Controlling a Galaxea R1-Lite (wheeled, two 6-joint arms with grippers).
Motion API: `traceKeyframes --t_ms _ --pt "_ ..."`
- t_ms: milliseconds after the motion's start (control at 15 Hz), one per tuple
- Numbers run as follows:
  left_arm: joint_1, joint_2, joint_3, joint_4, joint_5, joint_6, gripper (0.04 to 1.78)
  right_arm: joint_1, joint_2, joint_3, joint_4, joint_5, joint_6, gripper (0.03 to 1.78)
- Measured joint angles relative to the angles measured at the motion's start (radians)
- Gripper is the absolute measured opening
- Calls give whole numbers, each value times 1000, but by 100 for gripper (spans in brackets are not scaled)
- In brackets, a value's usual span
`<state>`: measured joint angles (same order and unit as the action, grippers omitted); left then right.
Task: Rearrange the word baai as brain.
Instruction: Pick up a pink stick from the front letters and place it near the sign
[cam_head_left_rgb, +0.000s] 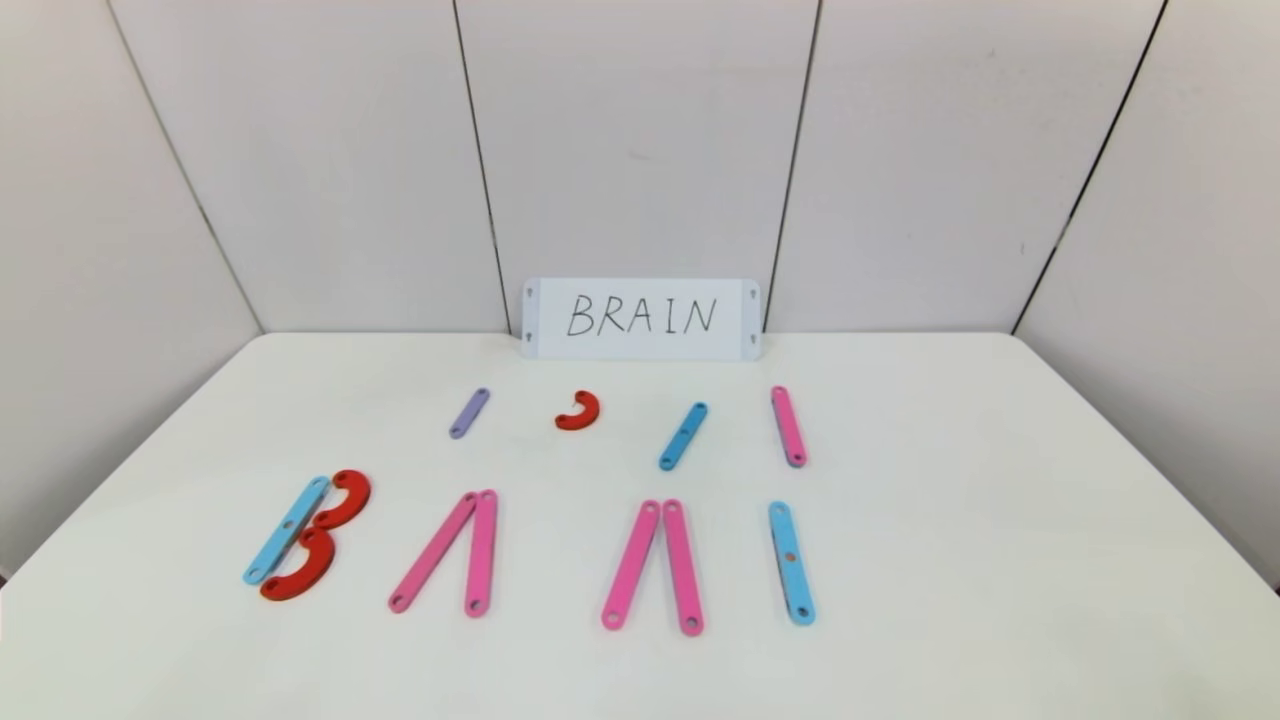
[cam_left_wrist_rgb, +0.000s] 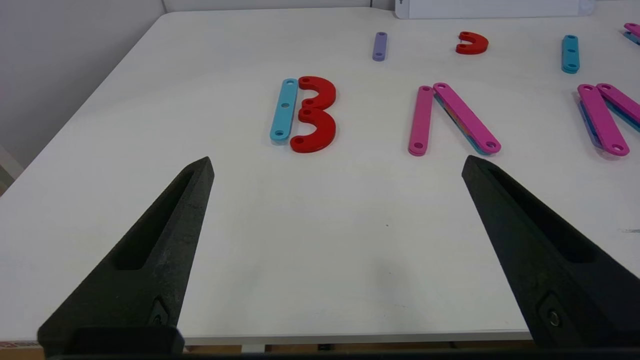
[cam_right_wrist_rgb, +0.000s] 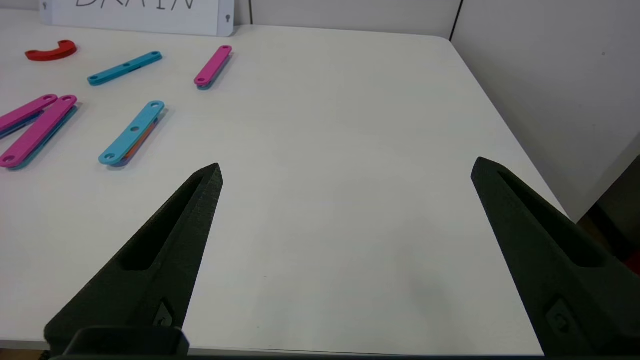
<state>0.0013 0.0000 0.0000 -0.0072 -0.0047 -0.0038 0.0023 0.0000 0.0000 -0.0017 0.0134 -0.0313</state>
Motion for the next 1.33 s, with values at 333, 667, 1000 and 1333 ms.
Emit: traceKeyframes --t_ms 333,667,1000,1333 --pt "0 0 0 0 0 0 174 0 0 0 -1 0 1 174" --pt "0 0 0 0 1 3 174 0 0 0 -1 -5 13 174" --pt "0 0 0 5 3 10 174 0 0 0 -1 -22 14 174" --pt "0 0 -23 -3 17 70 174 -1 0 -42 24 -44 7 174"
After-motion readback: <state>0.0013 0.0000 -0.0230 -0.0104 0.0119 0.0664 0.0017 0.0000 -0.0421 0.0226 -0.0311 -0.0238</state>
